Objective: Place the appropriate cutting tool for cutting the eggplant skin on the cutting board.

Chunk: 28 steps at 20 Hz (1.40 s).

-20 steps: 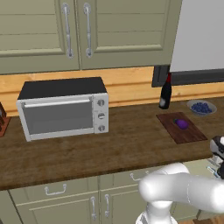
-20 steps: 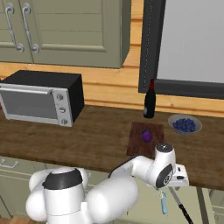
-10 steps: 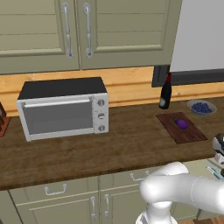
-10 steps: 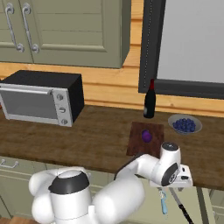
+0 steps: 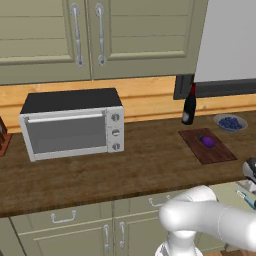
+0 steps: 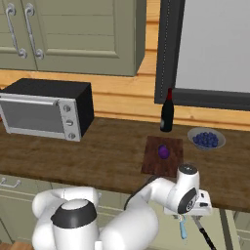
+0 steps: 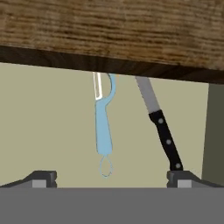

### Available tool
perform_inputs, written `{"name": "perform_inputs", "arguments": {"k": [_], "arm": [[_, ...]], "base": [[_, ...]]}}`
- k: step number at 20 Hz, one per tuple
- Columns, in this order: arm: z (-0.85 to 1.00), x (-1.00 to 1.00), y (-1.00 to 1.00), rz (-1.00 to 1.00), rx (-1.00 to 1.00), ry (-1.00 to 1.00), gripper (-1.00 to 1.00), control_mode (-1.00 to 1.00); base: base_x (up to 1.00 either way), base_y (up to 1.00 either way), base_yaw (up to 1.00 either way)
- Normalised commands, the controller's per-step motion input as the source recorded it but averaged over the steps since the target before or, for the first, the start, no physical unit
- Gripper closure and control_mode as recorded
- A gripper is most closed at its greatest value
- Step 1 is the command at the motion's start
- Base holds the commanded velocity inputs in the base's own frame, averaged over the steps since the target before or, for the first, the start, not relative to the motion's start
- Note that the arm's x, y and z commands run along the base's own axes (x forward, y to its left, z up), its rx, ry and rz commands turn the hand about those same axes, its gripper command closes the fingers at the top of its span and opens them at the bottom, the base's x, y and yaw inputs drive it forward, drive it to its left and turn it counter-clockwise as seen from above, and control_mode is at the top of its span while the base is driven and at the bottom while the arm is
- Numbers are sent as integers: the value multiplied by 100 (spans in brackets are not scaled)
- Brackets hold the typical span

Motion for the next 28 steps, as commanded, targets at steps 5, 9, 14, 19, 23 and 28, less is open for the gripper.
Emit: {"name": "perform_inputs", "arguments": {"k": [5,9,14,19,23,28], "arm": [[0,-15,15,0,0,0,-100,-100],[-1,-6,31,0,0,0,-100,-100],[0,0,11,0,0,0,-100,-100],[-11,17,-16,5,0,0,-100,-100],[-19,20,-15,5,0,0,-100,-100],[-26,20,-13,6,0,0,-100,-100]], "base": [[0,0,0],[0,0,0],[0,0,0],[0,0,0],[0,0,0],[0,0,0]]}}
